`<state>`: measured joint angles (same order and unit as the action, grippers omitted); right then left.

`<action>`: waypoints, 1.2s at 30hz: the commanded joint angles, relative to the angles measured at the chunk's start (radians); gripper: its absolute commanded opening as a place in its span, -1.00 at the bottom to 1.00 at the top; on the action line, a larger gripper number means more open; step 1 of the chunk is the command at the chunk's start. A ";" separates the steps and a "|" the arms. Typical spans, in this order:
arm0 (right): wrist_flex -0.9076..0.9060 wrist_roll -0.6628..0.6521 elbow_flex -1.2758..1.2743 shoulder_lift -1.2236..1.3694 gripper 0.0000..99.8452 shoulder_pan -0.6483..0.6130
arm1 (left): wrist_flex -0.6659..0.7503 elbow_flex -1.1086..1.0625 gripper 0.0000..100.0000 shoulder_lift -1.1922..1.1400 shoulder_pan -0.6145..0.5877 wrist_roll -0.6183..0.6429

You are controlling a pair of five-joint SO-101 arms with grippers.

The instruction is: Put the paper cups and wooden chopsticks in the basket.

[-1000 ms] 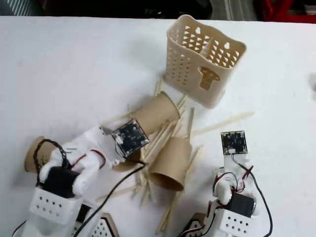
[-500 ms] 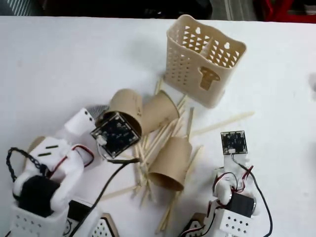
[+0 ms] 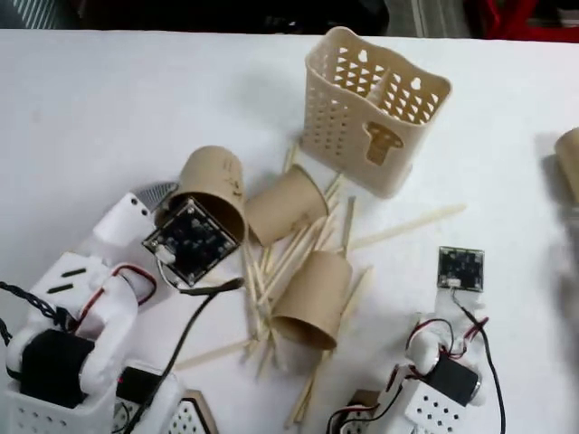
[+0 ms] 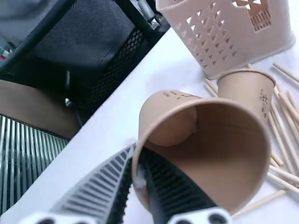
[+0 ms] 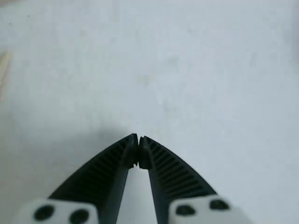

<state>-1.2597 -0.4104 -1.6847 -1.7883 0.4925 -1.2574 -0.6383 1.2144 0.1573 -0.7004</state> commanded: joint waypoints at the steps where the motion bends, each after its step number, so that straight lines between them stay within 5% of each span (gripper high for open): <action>1: -0.007 0.002 -0.006 -0.010 -0.96 0.041 | 0.035 0.051 -0.95 0.007 -0.005 0.052; 23: -0.007 0.002 -0.006 -0.010 -0.96 0.038 | 0.026 0.066 -0.95 0.005 -0.005 0.064; 29: -0.007 0.002 -0.006 -0.010 -0.96 0.038 | 0.144 0.169 -0.96 -0.024 0.025 0.127; 36: -0.007 0.002 -0.006 -0.010 -0.96 0.038 | 0.080 0.459 -0.96 -0.343 0.136 0.184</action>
<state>-1.2597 -0.4104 -1.6847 -1.7883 0.5201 -1.1561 -0.3805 1.0595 0.2309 -0.5455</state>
